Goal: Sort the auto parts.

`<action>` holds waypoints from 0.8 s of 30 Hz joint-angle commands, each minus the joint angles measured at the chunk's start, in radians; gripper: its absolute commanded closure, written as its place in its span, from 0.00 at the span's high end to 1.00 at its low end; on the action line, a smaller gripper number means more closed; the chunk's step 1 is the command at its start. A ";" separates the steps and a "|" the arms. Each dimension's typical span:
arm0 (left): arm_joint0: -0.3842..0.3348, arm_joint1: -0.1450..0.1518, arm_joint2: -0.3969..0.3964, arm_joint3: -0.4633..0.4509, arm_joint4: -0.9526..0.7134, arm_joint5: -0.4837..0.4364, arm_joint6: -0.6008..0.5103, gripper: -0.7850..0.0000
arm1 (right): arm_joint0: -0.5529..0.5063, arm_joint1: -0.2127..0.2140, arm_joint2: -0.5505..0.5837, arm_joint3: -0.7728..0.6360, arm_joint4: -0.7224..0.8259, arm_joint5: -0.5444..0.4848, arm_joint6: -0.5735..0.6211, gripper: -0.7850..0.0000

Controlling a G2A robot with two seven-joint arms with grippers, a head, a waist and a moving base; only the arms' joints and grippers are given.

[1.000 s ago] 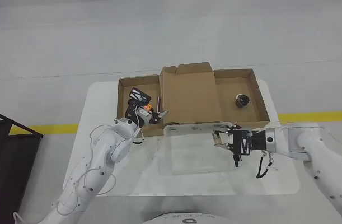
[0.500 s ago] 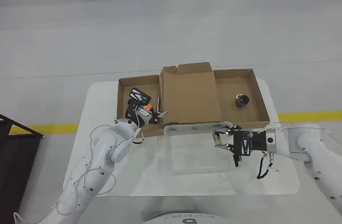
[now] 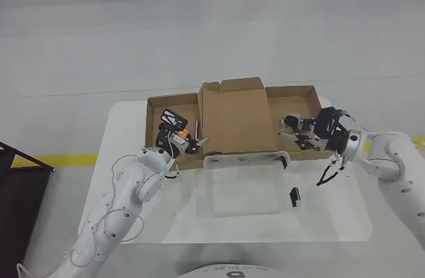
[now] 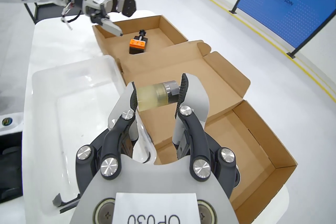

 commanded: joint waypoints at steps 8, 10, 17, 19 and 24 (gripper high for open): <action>0.000 0.000 0.000 0.000 0.000 0.000 0.000 1.00 | 0.190 -0.044 -0.137 0.192 0.115 0.147 0.124 0.00; 0.000 0.000 0.000 0.000 0.000 0.000 0.000 1.00 | 0.217 -0.055 -0.168 0.226 0.105 0.169 0.138 0.00; 0.000 0.000 0.000 0.000 0.000 0.000 0.000 1.00 | 0.276 -0.081 -0.225 0.313 0.066 0.200 0.104 0.07; 0.000 0.000 0.000 0.000 0.000 0.000 0.000 1.00 | 0.281 -0.085 -0.225 0.326 0.055 0.200 0.088 0.18; 0.000 0.000 0.000 0.000 0.000 0.000 0.000 1.00 | 0.277 -0.086 -0.208 0.335 0.023 0.197 0.052 0.39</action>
